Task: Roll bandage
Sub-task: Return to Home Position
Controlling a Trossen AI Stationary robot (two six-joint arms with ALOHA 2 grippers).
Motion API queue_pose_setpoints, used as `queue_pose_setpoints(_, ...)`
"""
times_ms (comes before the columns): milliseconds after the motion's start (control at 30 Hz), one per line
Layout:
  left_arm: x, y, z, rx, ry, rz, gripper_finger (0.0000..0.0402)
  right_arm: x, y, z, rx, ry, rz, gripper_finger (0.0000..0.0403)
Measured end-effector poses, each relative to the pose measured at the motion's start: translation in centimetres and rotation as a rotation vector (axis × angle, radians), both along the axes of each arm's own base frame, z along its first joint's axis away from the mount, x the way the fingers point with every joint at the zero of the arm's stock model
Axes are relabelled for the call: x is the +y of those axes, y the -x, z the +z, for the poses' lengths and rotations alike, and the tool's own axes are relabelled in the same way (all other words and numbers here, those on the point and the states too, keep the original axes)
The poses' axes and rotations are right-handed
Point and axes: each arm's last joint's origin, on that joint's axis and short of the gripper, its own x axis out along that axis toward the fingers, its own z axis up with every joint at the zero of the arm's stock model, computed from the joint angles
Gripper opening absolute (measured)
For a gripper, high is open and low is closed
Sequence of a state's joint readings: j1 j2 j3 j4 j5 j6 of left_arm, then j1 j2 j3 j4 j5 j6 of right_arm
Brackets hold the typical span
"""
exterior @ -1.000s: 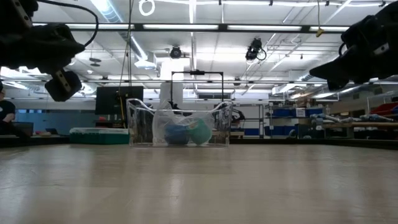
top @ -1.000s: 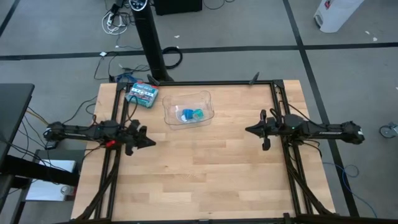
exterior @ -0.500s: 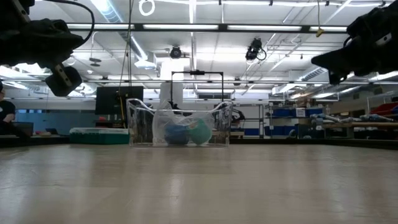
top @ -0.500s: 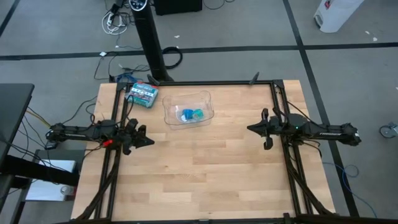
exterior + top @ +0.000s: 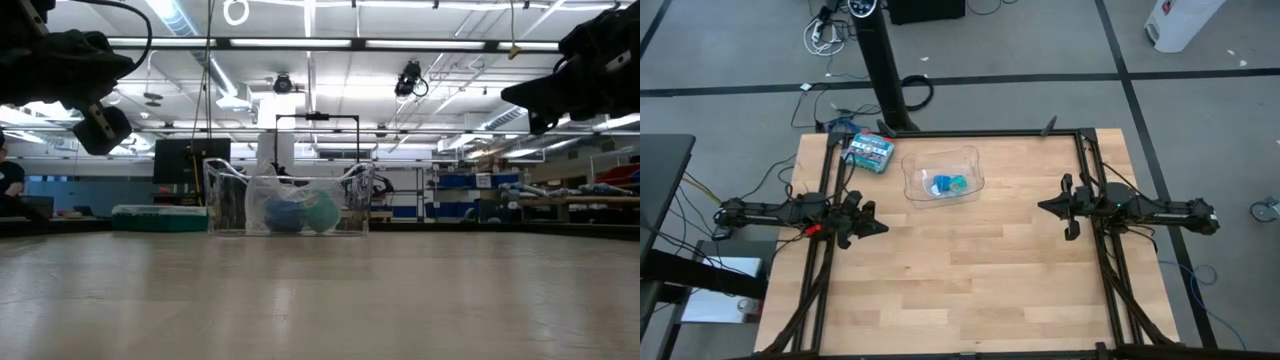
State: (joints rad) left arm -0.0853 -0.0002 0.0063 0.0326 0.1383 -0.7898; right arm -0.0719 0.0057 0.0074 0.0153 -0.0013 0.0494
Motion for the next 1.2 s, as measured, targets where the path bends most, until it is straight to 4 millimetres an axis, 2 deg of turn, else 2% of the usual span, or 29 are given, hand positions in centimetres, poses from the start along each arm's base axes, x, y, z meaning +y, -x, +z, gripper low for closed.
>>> queue_pose_setpoints(1200, 0.0, 0.02, 0.32, -0.033, 0.003, -0.001, 0.0006, -0.01, -0.05, 0.02, -0.001, 0.0, 0.0, 0.0006)
